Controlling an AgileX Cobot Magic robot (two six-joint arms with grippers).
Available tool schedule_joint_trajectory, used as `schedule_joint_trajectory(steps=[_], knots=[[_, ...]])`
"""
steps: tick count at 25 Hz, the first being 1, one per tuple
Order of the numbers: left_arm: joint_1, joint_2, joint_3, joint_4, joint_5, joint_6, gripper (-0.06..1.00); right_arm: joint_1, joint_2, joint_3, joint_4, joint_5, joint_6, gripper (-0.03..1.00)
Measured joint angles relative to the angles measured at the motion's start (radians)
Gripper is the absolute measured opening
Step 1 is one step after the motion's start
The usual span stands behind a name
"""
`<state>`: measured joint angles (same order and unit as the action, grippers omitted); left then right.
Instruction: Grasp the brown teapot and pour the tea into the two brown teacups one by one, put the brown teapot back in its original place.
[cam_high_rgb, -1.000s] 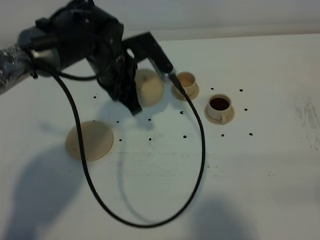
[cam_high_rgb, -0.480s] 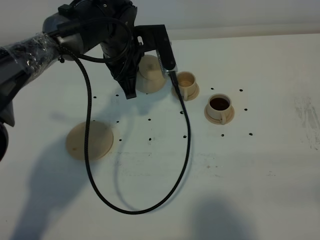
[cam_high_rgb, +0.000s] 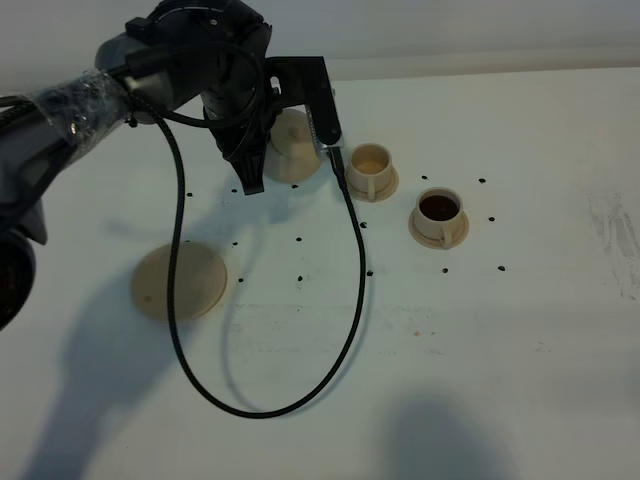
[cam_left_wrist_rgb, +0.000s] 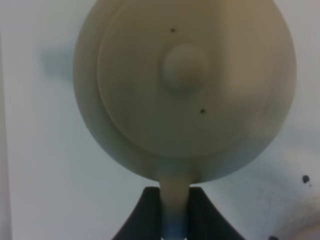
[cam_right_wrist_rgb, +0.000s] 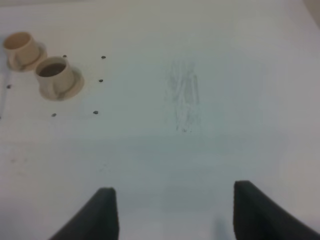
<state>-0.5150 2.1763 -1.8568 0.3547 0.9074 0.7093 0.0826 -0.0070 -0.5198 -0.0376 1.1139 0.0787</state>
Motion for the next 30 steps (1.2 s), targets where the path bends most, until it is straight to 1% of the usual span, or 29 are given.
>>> schedule_joint_trajectory(steps=[5, 8, 15, 21, 26, 30], knots=[[0.0, 0.037, -0.067, -0.001, 0.003, 0.001, 0.01, 0.0, 0.0, 0.0, 0.0, 0.0, 0.0, 0.49], [0.0, 0.05, -0.089, 0.0, -0.001, 0.018, 0.01, 0.0, 0.0, 0.0, 0.0, 0.0, 0.0, 0.49], [-0.002, 0.072, -0.095, 0.004, -0.004, 0.06, 0.01, 0.0, 0.0, 0.0, 0.0, 0.0, 0.0, 0.49], [-0.021, 0.078, -0.095, 0.022, -0.035, 0.07, 0.01, 0.0, 0.0, 0.0, 0.0, 0.0, 0.0, 0.49], [-0.023, 0.079, -0.095, 0.052, -0.049, 0.071, 0.01, 0.0, 0.0, 0.0, 0.0, 0.0, 0.0, 0.49], [-0.023, 0.079, -0.095, 0.101, -0.053, 0.072, 0.01, 0.0, 0.0, 0.0, 0.0, 0.0, 0.0, 0.49]])
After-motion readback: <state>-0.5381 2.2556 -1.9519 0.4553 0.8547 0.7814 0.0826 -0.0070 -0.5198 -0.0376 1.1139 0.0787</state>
